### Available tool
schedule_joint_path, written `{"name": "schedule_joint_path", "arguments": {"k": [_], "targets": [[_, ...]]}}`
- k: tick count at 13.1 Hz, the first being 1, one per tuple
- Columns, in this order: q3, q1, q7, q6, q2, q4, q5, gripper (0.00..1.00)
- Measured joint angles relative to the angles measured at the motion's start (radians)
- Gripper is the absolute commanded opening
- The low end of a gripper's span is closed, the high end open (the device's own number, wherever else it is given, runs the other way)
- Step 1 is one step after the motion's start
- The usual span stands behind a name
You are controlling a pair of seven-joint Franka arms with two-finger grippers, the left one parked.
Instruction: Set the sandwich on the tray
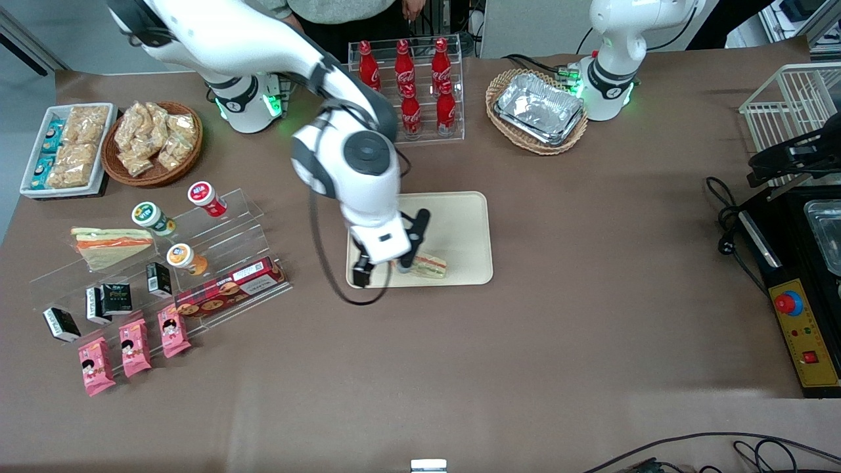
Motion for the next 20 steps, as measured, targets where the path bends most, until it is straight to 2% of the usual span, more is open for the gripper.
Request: {"name": "schedule_joint_path", "arguments": {"k": [2,4,8,12,16,20], "targets": [[-0.003,-0.052,0.001,-0.059,-0.07,0.001,0.058,1.0],[-0.005,-0.114,0.003,-0.114,-0.133,0.001,0.087,1.0],[-0.009,-0.278,0.031,-0.193,-0.233,0.001,0.177,1.0],[-0.021,-0.386,0.184,-0.278,-0.32,0.001,0.189,1.0],[-0.09,-0.463,0.224,-0.336,-0.373,0.0,0.201,1.0],[-0.212,-0.502,0.234,-0.365,-0.388,0.0,0.312,1.0]]}}
